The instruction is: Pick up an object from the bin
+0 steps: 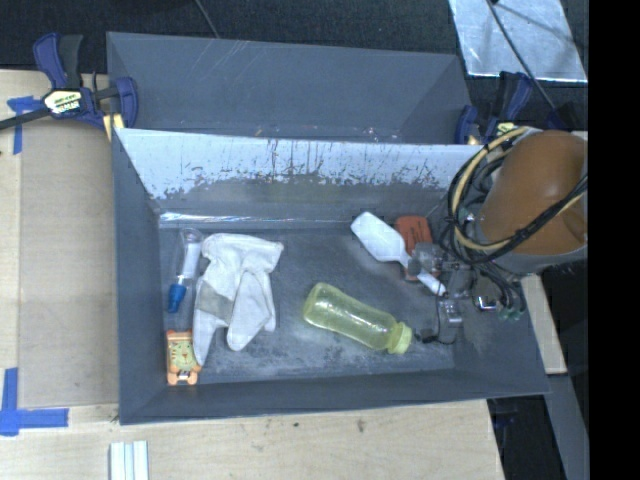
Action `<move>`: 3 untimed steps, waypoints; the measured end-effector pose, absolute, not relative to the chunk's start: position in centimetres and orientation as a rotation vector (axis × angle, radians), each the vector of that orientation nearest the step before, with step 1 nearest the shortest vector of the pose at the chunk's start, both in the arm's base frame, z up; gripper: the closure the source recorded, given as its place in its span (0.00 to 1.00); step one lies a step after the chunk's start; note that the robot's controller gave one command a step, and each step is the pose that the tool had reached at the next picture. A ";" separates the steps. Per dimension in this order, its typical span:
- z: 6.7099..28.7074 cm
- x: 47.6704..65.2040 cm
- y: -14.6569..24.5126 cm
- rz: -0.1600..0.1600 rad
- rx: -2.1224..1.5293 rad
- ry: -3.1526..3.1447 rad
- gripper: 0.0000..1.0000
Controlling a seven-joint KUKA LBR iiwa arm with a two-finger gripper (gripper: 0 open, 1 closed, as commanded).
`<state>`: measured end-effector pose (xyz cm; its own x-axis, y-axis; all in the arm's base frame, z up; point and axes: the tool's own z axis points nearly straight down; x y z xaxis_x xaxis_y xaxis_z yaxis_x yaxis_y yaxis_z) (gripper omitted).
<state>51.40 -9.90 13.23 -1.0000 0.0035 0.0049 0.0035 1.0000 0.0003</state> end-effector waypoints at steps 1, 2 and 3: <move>13.7 51.6 -9.9 0.002 -0.001 -3.144 0.00; 10.4 51.0 -5.0 0.003 -0.066 -3.145 0.00; 9.2 50.8 -2.2 -0.002 -0.014 -3.138 0.00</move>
Offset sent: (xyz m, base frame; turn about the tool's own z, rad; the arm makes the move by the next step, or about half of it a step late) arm -0.0070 0.0676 -0.0395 0.0435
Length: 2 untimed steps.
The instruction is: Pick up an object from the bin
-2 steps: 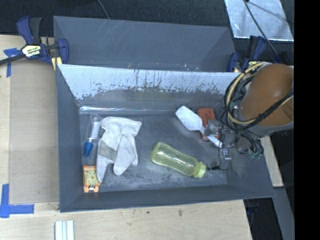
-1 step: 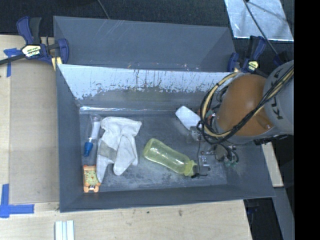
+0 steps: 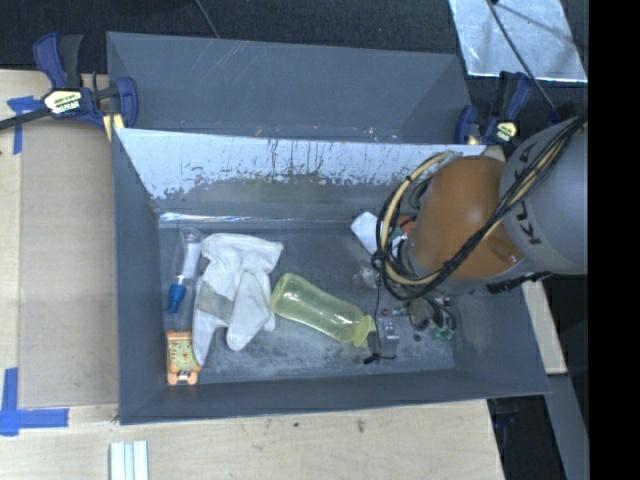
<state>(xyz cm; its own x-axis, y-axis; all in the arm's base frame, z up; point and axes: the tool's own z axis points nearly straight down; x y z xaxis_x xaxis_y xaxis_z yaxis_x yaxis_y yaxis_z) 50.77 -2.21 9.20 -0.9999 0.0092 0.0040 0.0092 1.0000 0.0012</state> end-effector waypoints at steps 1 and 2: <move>7.0 51.2 1.5 0.000 -0.191 -3.135 1.00; 7.0 51.2 1.5 0.001 -0.191 -3.135 1.00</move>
Offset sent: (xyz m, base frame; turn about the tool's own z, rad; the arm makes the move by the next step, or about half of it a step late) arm 0.0000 0.0000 0.0000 0.0000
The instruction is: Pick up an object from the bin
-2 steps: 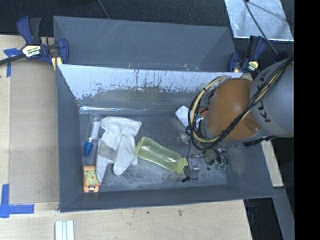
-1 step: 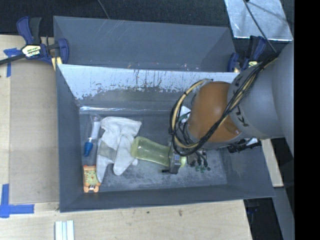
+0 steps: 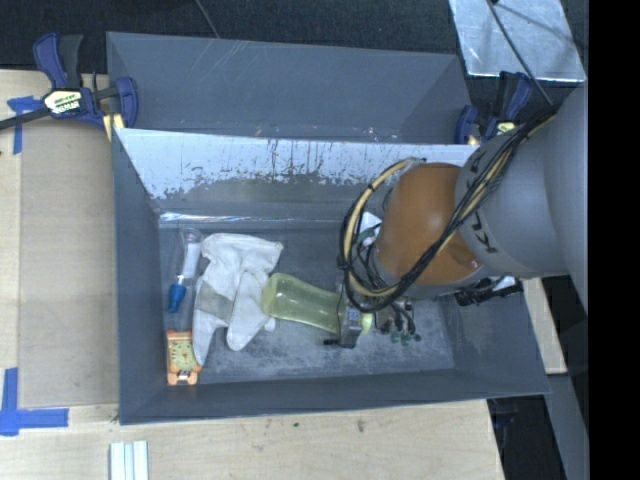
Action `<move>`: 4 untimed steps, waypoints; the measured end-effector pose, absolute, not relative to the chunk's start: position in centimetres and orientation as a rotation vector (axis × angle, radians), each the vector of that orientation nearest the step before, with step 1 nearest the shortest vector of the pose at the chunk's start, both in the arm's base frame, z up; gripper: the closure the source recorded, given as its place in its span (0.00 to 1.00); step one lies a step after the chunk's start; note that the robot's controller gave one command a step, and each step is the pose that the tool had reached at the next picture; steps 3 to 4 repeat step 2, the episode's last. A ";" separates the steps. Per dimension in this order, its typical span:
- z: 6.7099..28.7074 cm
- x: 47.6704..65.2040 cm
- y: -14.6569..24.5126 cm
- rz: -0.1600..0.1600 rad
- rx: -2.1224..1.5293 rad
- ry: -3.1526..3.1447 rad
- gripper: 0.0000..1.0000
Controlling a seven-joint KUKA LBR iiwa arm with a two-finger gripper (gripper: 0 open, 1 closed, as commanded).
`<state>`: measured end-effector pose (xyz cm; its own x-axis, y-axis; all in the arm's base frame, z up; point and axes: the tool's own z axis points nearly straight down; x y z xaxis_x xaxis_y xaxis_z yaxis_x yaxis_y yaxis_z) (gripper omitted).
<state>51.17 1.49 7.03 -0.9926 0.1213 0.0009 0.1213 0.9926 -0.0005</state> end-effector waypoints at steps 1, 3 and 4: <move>12.3 50.9 2.6 0.001 -0.203 -3.130 1.00; 34.4 55.4 2.1 0.001 0.002 -3.145 1.00; 34.4 55.4 2.1 0.001 0.002 -3.145 1.00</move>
Offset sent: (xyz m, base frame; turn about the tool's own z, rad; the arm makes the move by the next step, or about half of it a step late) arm 0.0436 0.0056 0.2771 -0.1271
